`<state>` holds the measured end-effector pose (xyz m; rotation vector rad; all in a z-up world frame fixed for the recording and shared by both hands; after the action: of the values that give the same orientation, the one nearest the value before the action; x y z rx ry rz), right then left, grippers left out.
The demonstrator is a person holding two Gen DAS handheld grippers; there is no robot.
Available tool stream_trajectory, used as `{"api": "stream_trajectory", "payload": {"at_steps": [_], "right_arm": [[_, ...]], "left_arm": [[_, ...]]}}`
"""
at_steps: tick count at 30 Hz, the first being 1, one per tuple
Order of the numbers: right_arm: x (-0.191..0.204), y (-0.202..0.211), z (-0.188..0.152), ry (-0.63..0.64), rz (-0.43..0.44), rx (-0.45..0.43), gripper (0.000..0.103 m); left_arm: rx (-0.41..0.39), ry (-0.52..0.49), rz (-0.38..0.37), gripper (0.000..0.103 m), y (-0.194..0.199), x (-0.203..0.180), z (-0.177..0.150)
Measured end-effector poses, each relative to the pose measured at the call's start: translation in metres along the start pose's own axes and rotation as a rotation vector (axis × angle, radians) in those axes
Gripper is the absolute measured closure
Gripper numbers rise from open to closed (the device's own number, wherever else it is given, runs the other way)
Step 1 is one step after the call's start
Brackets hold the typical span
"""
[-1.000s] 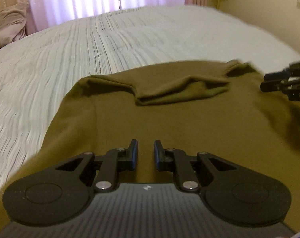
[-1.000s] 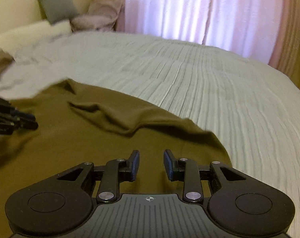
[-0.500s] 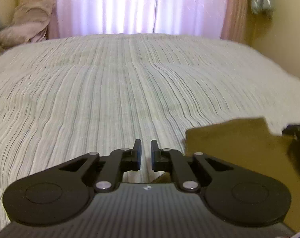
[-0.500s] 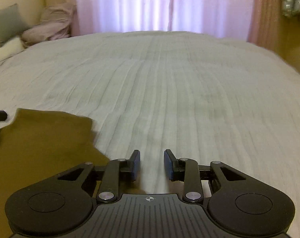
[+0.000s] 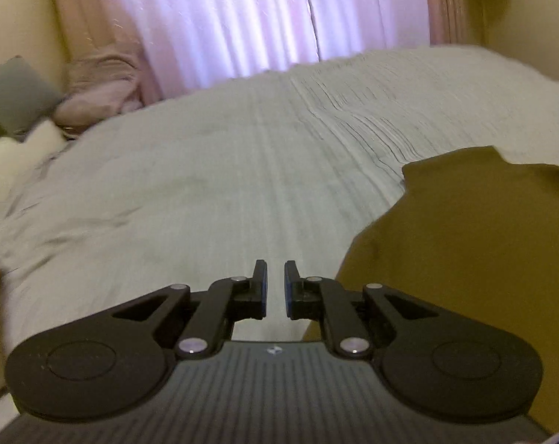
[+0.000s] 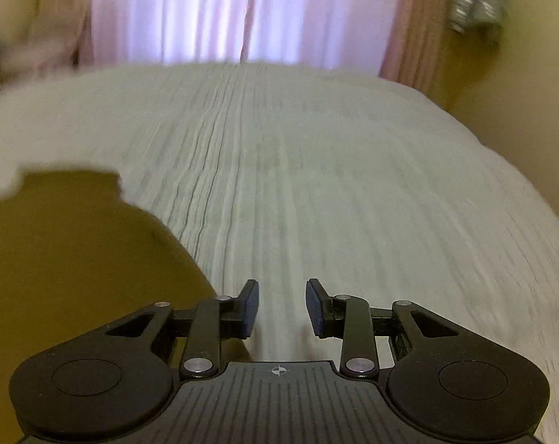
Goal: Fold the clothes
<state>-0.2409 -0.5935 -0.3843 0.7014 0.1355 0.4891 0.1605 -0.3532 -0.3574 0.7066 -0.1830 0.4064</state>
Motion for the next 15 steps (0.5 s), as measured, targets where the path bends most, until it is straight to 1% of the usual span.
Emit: {"api": "stream_trajectory", "payload": {"at_steps": [1, 2, 3, 4, 5, 6, 8, 9, 11, 13, 15], "right_arm": [[-0.01, 0.023, -0.01, -0.024, 0.044, 0.001, 0.069], [-0.02, 0.045, -0.022, -0.046, 0.088, 0.005, 0.055], [-0.028, 0.063, -0.04, -0.063, 0.129, 0.017, 0.044], [-0.036, 0.08, -0.058, -0.076, 0.164, 0.029, 0.036], [-0.043, 0.092, -0.078, -0.078, 0.174, 0.04, 0.036], [-0.053, 0.101, -0.099, -0.076, 0.158, 0.061, 0.036], [-0.08, 0.115, -0.137, -0.09, 0.056, 0.102, 0.036], [-0.093, 0.123, -0.154, -0.103, 0.017, 0.114, 0.036], [-0.118, 0.147, -0.176, -0.18, -0.004, 0.103, 0.036], [-0.135, 0.175, -0.186, -0.24, -0.087, 0.117, 0.036], [-0.139, 0.198, -0.189, -0.256, -0.196, 0.128, 0.036]], "left_arm": [[0.001, 0.006, -0.013, 0.094, 0.022, 0.006, -0.019], [0.005, 0.013, -0.029, 0.094, 0.044, 0.012, -0.039], [0.016, 0.027, -0.046, 0.093, 0.063, 0.018, -0.065], [0.033, 0.049, -0.045, 0.093, 0.079, 0.023, -0.09], [0.068, 0.079, -0.034, 0.093, 0.091, 0.03, -0.115], [0.115, 0.119, -0.007, 0.093, 0.1, 0.039, -0.143], [0.211, 0.201, 0.051, 0.093, 0.118, 0.057, -0.2], [0.237, 0.237, 0.087, 0.093, 0.129, 0.067, -0.221], [0.275, 0.296, 0.169, 0.093, 0.155, 0.083, -0.242], [0.309, 0.336, 0.25, 0.093, 0.186, 0.096, -0.255], [0.329, 0.337, 0.307, 0.093, 0.216, 0.101, -0.257]]}}
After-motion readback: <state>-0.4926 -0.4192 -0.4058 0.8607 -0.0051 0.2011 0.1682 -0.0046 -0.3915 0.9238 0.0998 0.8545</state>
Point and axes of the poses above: each gripper's, at about its wrist camera, not at the fingertips, and y roughly against the way its jaws point, x to its left, z to its top, the point moved 4 cm from there along -y, roughly the way its jaws point, and after that the axes turned 7 degrees about -y, right-handed, at the moved point
